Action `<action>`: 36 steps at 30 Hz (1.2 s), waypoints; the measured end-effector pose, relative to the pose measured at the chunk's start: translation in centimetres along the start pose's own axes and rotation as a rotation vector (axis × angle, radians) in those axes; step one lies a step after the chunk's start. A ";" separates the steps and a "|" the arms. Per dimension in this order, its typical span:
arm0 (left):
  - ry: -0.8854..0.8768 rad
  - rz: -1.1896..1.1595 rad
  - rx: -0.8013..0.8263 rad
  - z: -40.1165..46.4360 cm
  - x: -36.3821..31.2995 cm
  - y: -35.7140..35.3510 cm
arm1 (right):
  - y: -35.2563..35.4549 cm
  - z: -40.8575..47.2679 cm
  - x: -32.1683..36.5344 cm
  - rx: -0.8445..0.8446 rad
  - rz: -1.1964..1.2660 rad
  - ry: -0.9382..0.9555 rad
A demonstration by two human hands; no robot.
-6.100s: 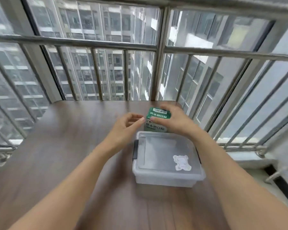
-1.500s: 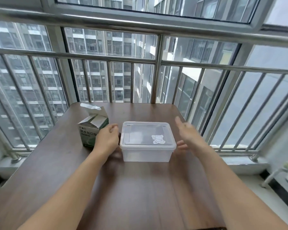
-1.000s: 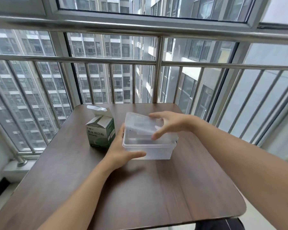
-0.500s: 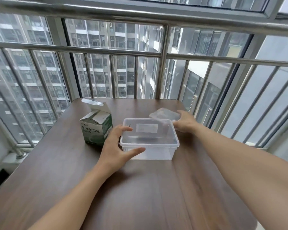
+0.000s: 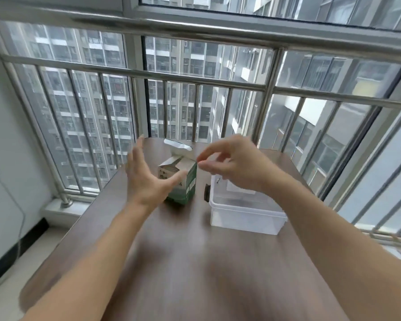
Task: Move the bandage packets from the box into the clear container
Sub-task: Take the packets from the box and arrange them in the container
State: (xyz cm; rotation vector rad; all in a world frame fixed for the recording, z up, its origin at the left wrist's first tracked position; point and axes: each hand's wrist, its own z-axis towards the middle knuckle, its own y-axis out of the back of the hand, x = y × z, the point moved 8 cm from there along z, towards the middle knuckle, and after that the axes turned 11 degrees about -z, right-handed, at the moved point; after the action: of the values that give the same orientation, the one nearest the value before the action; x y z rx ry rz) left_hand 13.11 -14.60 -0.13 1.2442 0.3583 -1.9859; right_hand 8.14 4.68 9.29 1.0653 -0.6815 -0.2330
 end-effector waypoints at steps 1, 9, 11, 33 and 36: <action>0.046 0.014 0.121 0.3 0.9 -1.1 | -1.7 0.9 1.1 0.024 -0.072 0.024; 0.315 -0.643 0.236 1.7 4.6 -3.9 | -6.5 5.6 0.3 -0.047 -0.256 0.040; 0.325 -0.650 0.199 1.5 4.8 -4.0 | -7.2 6.0 0.2 -0.031 -0.260 0.052; 0.298 -0.588 0.181 -0.3 4.0 -4.4 | -5.9 6.8 0.6 -0.127 -0.762 -0.111; 0.307 -0.587 0.190 -0.4 4.0 -4.4 | -6.5 7.8 1.0 -0.038 -0.808 -0.088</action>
State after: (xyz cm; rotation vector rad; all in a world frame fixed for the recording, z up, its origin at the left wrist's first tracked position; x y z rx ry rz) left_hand 9.25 -13.16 -4.46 1.7192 0.7730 -2.3512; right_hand 5.00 -4.61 6.44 1.2568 -0.2881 -0.9876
